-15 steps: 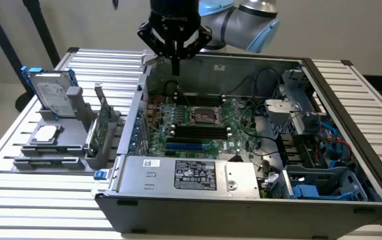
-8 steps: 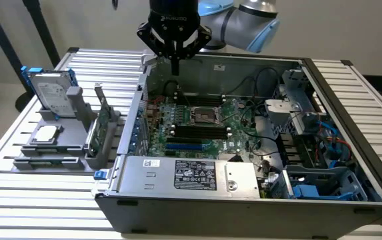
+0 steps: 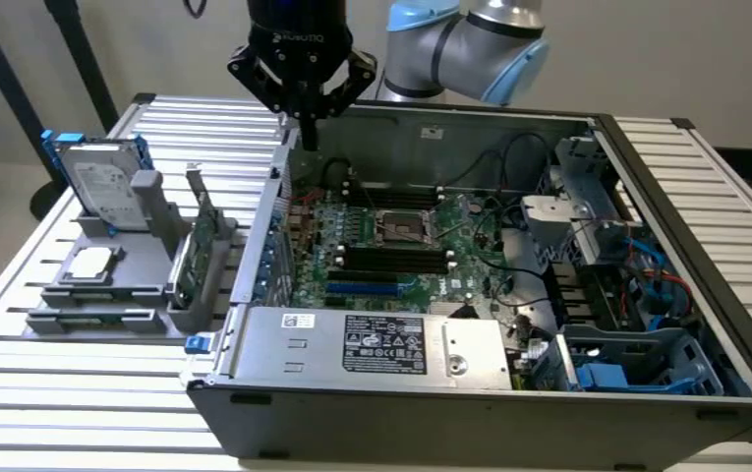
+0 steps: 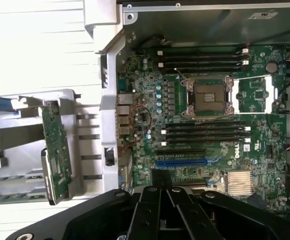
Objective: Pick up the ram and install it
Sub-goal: 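Reach for the ram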
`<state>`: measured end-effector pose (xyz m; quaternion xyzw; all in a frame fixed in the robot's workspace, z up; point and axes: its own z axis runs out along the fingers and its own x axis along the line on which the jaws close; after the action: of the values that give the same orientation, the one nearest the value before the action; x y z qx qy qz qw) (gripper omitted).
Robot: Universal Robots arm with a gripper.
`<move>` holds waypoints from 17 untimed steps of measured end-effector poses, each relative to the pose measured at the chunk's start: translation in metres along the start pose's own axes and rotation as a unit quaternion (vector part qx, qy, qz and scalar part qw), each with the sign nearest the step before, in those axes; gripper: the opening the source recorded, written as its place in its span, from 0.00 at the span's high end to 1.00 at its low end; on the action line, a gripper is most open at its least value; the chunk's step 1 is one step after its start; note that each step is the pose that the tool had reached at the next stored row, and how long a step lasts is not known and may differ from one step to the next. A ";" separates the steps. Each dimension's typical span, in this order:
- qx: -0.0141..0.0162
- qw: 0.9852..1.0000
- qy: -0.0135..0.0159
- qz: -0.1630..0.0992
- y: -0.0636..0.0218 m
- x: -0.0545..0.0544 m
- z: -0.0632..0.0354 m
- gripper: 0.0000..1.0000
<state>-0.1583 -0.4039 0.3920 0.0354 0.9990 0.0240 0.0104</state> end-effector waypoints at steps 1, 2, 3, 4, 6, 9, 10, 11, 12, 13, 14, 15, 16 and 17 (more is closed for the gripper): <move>0.000 1.000 0.000 0.000 -0.0011 0.005 0.0000 0.89; 0.000 1.000 0.000 0.000 -0.0020 0.009 0.0000 0.89; 0.000 1.000 0.000 0.000 -0.0031 0.013 0.0000 0.89; 0.000 1.000 0.000 0.000 -0.0041 0.018 0.0000 0.89; 0.000 1.000 0.000 0.000 -0.0063 0.027 0.0003 0.89; 0.000 1.000 0.000 0.000 -0.0093 0.040 0.0010 0.89; 0.000 1.000 0.000 0.000 -0.0104 0.045 0.0014 0.89; 0.000 1.000 0.000 0.000 -0.0115 0.049 0.0018 0.89; 0.000 1.000 0.000 0.000 -0.0126 0.054 0.0023 0.89; 0.000 1.000 0.000 0.000 -0.0136 0.058 0.0027 0.89; 0.000 1.000 0.000 0.000 -0.0147 0.063 0.0032 0.89; 0.000 1.000 0.000 0.000 -0.0157 0.067 0.0037 0.89; 0.000 1.000 0.000 0.000 -0.0167 0.072 0.0043 0.89; 0.000 1.000 0.000 0.000 -0.0177 0.076 0.0048 0.89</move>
<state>-0.2355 -0.4159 0.3849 0.0353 0.9990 0.0240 0.0103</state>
